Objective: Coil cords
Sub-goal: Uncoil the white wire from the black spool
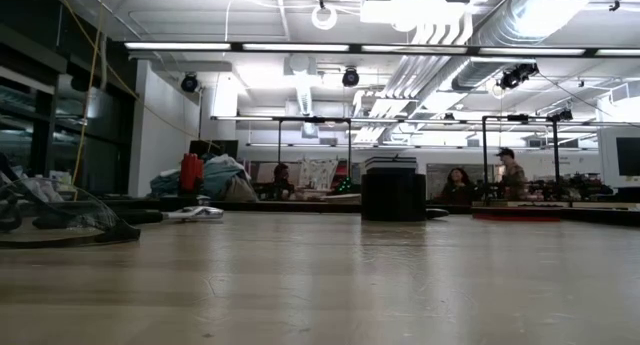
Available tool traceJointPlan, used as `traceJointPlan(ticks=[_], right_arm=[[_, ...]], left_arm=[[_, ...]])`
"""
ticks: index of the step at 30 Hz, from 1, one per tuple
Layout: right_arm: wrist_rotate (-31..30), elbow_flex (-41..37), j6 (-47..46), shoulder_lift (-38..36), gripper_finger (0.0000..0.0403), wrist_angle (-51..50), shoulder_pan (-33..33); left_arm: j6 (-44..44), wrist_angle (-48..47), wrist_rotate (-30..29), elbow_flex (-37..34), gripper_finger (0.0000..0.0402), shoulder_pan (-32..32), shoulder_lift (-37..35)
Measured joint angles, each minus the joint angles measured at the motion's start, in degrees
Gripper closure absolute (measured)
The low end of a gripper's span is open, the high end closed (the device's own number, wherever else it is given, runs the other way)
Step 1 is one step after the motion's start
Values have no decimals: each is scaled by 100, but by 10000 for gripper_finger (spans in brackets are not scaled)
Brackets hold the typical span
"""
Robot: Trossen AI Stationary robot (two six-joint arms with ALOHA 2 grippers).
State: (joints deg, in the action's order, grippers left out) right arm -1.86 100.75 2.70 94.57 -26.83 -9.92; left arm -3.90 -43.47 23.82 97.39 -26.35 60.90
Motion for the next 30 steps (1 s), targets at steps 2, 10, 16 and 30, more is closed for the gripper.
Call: traceJointPlan(ticks=[2, 10, 16, 30], right_arm=[[-151, 0, 6, -140, 236, -257, -23], [-279, 2, -775, -567, 235, -1592, -178], [-491, 7, -801, -622, 235, -2380, -211], [-814, -39, -571, -728, 236, -3002, -285]], left_arm=[[441, -574, -417, -11, 400, 0, 119], [600, -250, -110, -1140, 400, 2, 409], [-10, 1856, 553, -2497, 401, 0, 450], [-503, 2912, 685, -3518, 401, -381, 391]])
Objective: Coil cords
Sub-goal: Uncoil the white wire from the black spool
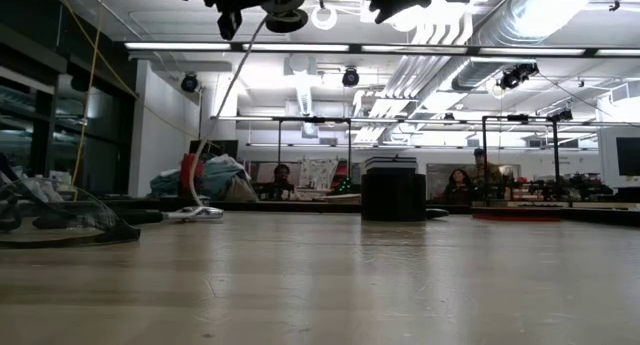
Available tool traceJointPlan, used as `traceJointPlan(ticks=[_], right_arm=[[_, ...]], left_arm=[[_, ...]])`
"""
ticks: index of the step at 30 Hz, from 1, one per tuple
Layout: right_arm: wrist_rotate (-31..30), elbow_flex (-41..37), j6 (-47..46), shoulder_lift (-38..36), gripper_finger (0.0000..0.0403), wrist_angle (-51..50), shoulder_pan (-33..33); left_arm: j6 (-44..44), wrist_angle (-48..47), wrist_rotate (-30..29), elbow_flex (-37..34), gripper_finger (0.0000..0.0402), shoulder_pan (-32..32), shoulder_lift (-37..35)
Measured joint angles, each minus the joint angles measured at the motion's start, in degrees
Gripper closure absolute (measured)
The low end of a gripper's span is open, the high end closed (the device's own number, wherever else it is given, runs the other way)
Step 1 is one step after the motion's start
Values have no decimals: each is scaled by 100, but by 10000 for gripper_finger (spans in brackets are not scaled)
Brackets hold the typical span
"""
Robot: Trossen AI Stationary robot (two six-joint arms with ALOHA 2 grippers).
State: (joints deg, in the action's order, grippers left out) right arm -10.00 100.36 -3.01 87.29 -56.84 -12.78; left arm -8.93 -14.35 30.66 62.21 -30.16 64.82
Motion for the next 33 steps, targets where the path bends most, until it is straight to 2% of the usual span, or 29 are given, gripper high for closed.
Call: traceJointPlan(ticks=[10, 19, 22, 25, 28, 33], right_arm=[[48, 0, 36, -11, 236, -76, -206], [247, 0, -146, -50, 236, -83, -225], [507, -2, -280, -100, 236, -140, -225], [421, -2, -163, -186, 236, -238, -217], [295, -2, -16, -215, 236, -242, -234], [444, -5, 211, -310, 236, -294, -422]], left_arm=[[-148, 399, 144, -1, 401, -332, -4], [169, 318, 632, -1, 401, -331, 0], [-81, 312, 911, -1, 401, -331, 0], [-238, 335, 1168, -1, 401, -329, 7], [-402, 391, 993, 1, 401, -283, 88], [-454, 656, 339, 3, 401, 31, 423]])
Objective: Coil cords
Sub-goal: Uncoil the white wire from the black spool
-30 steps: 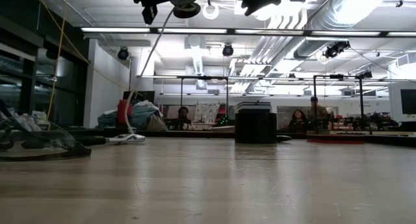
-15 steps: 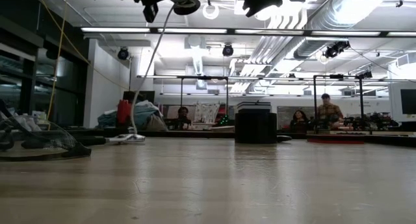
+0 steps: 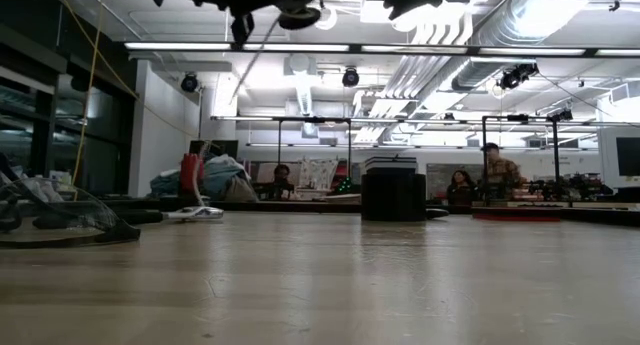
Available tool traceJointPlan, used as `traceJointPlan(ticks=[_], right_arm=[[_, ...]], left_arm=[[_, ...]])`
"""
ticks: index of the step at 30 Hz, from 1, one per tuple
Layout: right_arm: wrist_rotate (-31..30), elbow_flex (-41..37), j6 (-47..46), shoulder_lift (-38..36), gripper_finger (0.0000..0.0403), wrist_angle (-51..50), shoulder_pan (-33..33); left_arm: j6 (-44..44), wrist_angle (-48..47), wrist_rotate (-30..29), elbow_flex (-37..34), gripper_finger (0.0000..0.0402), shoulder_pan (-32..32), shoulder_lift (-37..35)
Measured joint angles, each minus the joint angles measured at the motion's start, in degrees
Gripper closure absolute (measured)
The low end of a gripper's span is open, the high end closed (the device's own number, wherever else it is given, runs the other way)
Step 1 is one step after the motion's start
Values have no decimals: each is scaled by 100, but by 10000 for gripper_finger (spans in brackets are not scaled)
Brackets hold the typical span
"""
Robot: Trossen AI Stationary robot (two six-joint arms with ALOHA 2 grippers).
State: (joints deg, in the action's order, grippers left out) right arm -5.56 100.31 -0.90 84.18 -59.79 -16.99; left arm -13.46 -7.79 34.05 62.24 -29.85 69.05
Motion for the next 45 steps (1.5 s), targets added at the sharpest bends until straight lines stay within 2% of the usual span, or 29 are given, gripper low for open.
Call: traceJointPlan(ticks=[3, 8, 15, 19, 25, 32, 41, 45], right_arm=[[371, -320, 115, -174, 236, 151, -244], [1193, -1453, 18, -915, 236, 891, -718], [1814, -3144, -594, -2323, 236, 2561, -863], [1922, -3746, -1059, -2707, 236, 3416, -863], [2572, -4046, -1516, -2555, 236, 4757, -848], [2610, -4008, -1511, -2260, 236, 5397, -828], [2554, -4006, -1218, -1894, 236, 5424, -452], [2393, -4006, -1215, -1624, 236, 5540, -354]], left_arm=[[40, 326, -414, 0, 401, 250, 288], [-142, 1320, -740, 0, 401, 545, 567], [-175, 1356, -1811, 0, 401, 1075, 626], [-141, 1413, -2170, 0, 401, 1300, 794], [-294, 1497, -1986, 235, 401, 1506, 1002], [-298, 1518, -1283, 690, 401, 1467, 1039], [1003, 370, -1380, 958, 401, 1258, 1052], [1691, 260, -1528, 1000, 401, 1266, 1045]])
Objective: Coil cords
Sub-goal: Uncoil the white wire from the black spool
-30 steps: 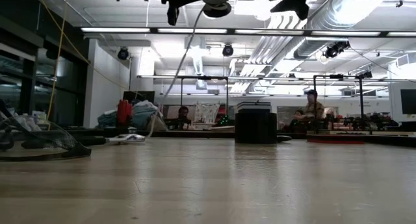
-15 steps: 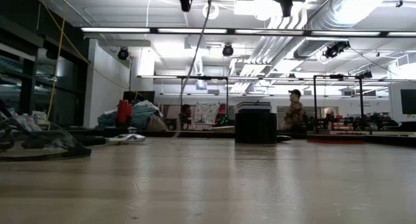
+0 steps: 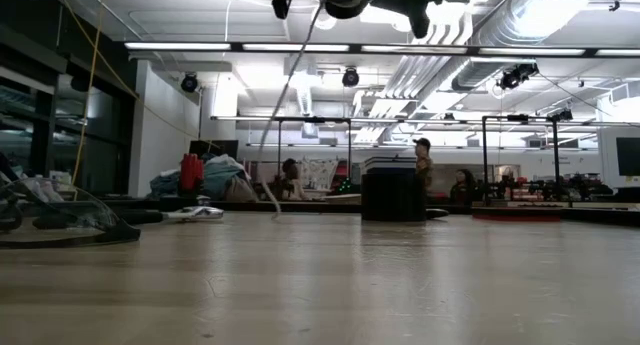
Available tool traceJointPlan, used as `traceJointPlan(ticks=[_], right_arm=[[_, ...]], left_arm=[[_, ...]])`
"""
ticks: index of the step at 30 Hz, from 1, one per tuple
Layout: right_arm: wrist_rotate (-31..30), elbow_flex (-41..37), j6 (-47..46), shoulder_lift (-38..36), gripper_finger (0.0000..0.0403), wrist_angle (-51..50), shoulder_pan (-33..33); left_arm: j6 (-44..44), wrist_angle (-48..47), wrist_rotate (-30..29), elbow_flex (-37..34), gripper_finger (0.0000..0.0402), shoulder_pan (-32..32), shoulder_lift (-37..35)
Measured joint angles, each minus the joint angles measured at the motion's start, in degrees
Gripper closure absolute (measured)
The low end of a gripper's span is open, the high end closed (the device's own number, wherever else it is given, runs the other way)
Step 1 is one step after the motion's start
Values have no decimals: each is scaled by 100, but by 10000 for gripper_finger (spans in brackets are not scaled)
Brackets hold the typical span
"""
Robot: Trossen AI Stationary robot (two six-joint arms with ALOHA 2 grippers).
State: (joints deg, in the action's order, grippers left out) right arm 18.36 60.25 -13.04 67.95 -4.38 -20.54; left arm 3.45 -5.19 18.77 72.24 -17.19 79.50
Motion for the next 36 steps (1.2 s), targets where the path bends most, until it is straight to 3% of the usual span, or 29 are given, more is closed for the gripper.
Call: traceJointPlan(ticks=[10, 14, 18, 23, 28, 36], right_arm=[[-122, 0, -162, 225, 247, 470, 73], [-155, 0, -101, 237, 294, 509, 114], [-150, 5, -30, 306, 379, 552, 123], [-122, 9, -48, 402, 395, 542, 193], [-124, -4, -25, 159, 400, 183, 200], [17, 0, 161, -641, 402, -631, 16]], left_arm=[[321, 45, 519, -1, 401, -58, 0], [321, 70, 530, -1, 401, -127, 0], [245, 154, 355, -1, 401, -97, 43], [60, 472, 244, -10, 401, 70, 158], [-413, 472, -52, -8, 388, 153, 191], [-444, -496, -1230, 7, 321, 109, -552]])
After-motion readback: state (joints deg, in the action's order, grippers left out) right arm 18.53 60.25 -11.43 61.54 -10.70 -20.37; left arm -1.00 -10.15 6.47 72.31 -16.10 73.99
